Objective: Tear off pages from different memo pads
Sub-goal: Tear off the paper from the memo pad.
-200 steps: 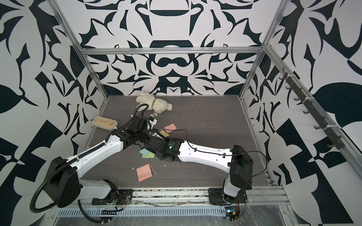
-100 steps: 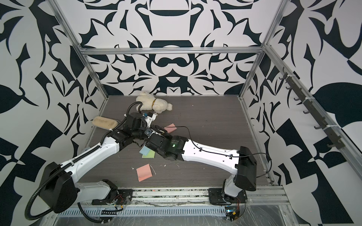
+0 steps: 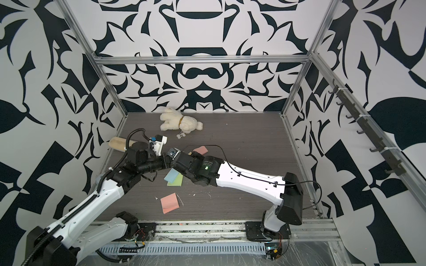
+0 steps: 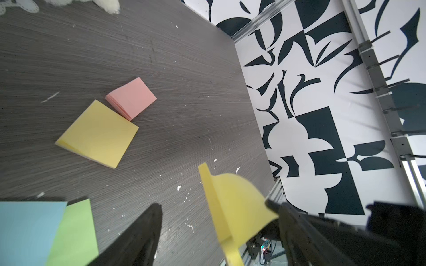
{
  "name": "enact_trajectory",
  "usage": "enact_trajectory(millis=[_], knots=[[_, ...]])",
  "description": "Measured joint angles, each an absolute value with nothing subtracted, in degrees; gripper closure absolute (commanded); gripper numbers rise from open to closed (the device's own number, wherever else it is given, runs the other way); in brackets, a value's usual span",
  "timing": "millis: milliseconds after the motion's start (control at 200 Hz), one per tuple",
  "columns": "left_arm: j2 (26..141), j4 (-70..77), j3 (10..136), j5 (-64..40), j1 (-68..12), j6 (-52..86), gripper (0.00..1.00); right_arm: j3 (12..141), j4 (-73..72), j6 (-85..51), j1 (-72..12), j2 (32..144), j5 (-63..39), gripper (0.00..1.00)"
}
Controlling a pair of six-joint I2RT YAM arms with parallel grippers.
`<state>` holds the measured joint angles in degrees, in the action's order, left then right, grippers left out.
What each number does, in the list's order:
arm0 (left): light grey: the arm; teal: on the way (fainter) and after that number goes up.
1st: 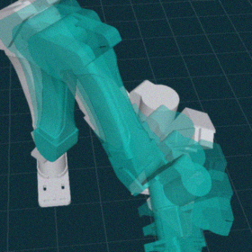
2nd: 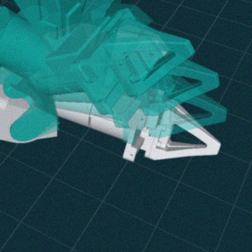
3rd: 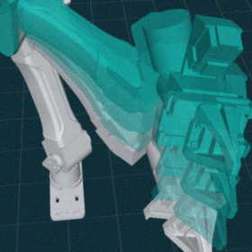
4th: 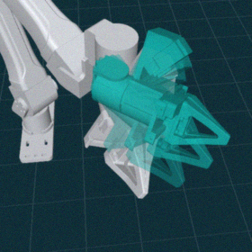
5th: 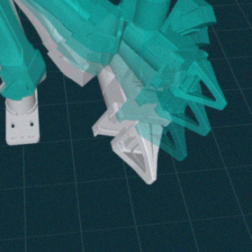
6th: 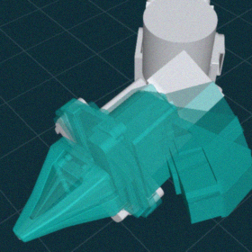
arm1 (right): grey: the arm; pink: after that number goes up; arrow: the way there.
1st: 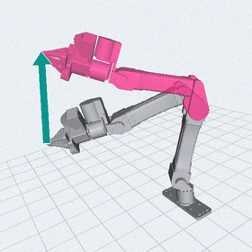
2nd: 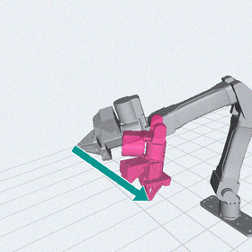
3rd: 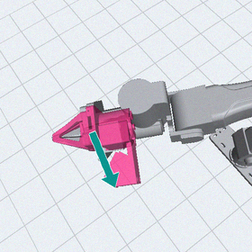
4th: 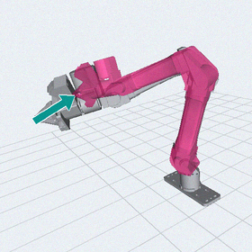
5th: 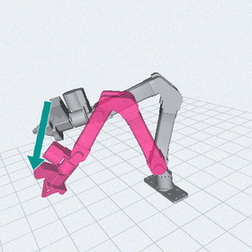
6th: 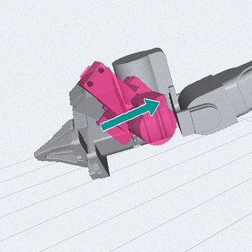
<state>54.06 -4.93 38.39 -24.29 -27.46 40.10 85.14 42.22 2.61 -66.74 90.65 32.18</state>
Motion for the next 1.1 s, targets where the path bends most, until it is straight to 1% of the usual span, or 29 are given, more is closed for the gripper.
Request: enact_trajectory(millis=[220, 385, 460, 565, 705, 805, 850, 880, 1100], knots=[[55.05, -3.79, 37.06, -23.64, -28.51, 36.69, 0.17, 86.67, 44.6, 3.7, -65.47, 90.74, 30.96, 1.0], [56.27, -3.33, 37.06, -24.01, -30.06, 34.79, 0.26, 88.01, 44.88, 3.68, -65.49, 90.74, 29.71, 1.0], [57.69, -2.96, 37.15, -24.77, -30.37, 34.28, 0.33, 88.29, 45.08, 3.66, -65.49, 90.74, 29.12, 1.0], [60.29, -2.68, 37.5, -26.0, -30.74, 33.98, 0.48, 88.71, 45.52, 3.62, -65.49, 90.83, 28.53, 1.0], [62.02, -2.39, 37.6, -27.29, -30.85, 33.17, 0.72, 88.97, 45.8, 3.42, -65.3, 90.8, 28.38, 1.0], [62.24, -2.42, 37.63, -27.38, -30.92, 32.99, 0.92, 88.97, 46.06, 3.36, -64.77, 90.8, 28.32, 1.0], [62.24, -2.39, 37.82, -27.4, -31.07, 32.67, 0.98, 88.97, 46.06, 3.29, -64.47, 90.8, 28.32, 1.0], [62.24, -2.39, 38.09, -27.33, -31.18, 32.49, 1.0, 88.97, 46.06, 3.27, -64.2, 90.83, 28.32, 1.0], [63.31, -2.44, 39.11, -27.57, -31.2, 32.77, 1.0, 88.75, 45.04, 2.92, -60.95, 90.52, 28.21, 1.0]])
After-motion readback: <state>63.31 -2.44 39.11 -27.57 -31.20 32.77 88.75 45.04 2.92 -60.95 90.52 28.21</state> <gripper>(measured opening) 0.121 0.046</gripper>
